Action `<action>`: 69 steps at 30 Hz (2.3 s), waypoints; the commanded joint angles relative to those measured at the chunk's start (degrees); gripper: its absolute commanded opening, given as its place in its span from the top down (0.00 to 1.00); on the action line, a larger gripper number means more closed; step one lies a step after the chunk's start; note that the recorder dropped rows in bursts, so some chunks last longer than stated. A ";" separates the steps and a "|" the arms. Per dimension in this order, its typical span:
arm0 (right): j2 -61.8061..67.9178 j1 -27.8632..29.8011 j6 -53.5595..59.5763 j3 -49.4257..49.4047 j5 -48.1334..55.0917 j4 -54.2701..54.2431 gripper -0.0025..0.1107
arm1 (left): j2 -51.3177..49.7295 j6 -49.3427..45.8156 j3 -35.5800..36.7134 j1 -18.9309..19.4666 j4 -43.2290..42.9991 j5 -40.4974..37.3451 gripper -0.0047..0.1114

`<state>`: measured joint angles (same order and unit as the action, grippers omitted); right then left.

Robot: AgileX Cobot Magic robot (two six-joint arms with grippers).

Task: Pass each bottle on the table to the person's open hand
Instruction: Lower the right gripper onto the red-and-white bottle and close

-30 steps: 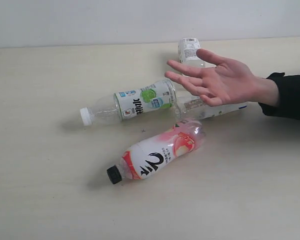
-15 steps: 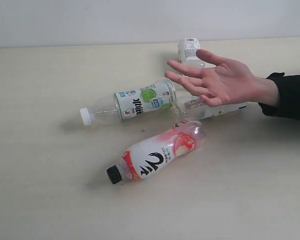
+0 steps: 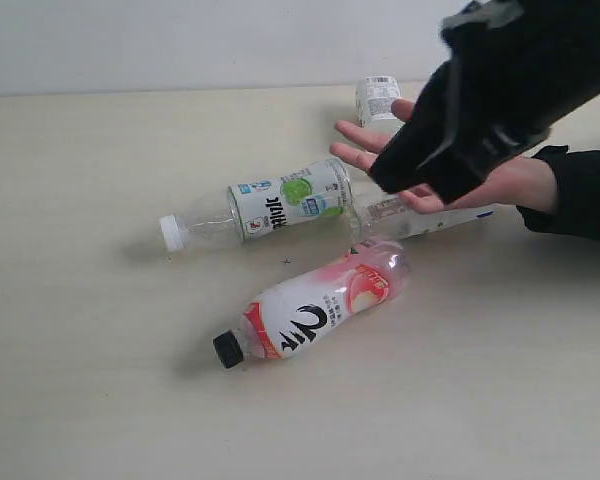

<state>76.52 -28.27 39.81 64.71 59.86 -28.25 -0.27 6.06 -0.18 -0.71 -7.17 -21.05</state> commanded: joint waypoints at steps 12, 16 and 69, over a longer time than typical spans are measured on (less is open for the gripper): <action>17.12 -19.19 12.67 3.41 0.48 18.40 0.48 | 0.27 0.21 0.18 0.11 -0.05 0.33 0.94; 19.32 -22.05 12.67 3.41 -3.54 20.84 0.38 | 0.27 0.21 0.18 0.11 -0.05 0.33 0.94; 37.46 -24.43 0.21 3.70 -16.94 43.88 0.85 | 0.27 0.17 0.18 0.11 -0.05 0.33 0.94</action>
<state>114.33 -52.62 41.70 68.05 42.02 15.39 -0.27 6.06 -0.18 -0.71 -7.17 -21.05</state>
